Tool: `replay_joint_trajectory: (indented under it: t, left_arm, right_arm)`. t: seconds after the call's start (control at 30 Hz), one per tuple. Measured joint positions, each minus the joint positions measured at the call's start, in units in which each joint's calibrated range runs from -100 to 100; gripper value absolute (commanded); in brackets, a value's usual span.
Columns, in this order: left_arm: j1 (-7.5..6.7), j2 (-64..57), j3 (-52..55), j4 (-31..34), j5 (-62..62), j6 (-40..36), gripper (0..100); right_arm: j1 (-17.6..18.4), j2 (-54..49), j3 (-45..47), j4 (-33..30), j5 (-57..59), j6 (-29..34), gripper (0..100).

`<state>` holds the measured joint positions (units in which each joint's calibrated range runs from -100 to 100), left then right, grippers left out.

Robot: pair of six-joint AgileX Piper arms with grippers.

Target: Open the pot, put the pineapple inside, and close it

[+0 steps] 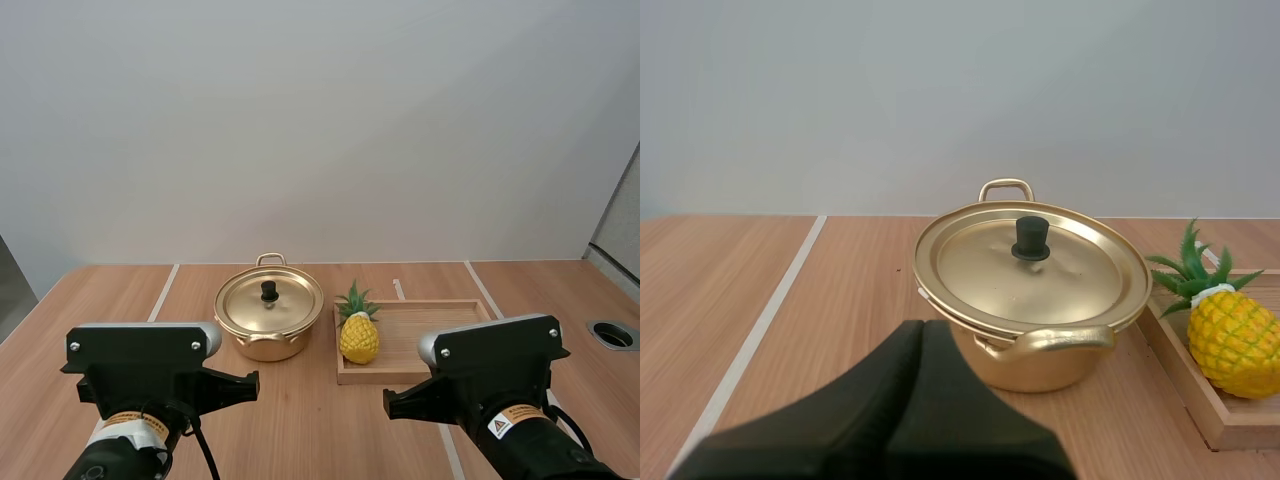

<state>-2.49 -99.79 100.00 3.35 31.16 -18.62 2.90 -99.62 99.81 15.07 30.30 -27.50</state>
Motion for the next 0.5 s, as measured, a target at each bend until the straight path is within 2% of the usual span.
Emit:
replay_joint_trajectory:
  t: [0.17, 0.23, 0.4, 0.5]
  left_arm:
    - [0.00, 0.0, 0.0, 0.0, -3.8, 0.0, 0]
    - [0.00, 0.0, 0.0, 0.5, -10.0, 0.6, 0]
    - [0.00, 0.0, 0.0, 1.8, -35.4, 3.4, 0]
    - [0.00, 0.0, -0.5, 4.5, -41.0, 3.6, 0]
  right_arm:
    - [0.0, 0.0, 0.0, 1.3, -0.2, 0.0, 0]
    - [0.0, 0.0, 0.0, 1.7, -0.9, 0.0, 0]
    - [0.0, 0.0, -6.0, 3.3, -5.5, 0.0, 0]
    - [0.0, -0.1, -11.2, 3.1, -7.4, 0.0, 0]
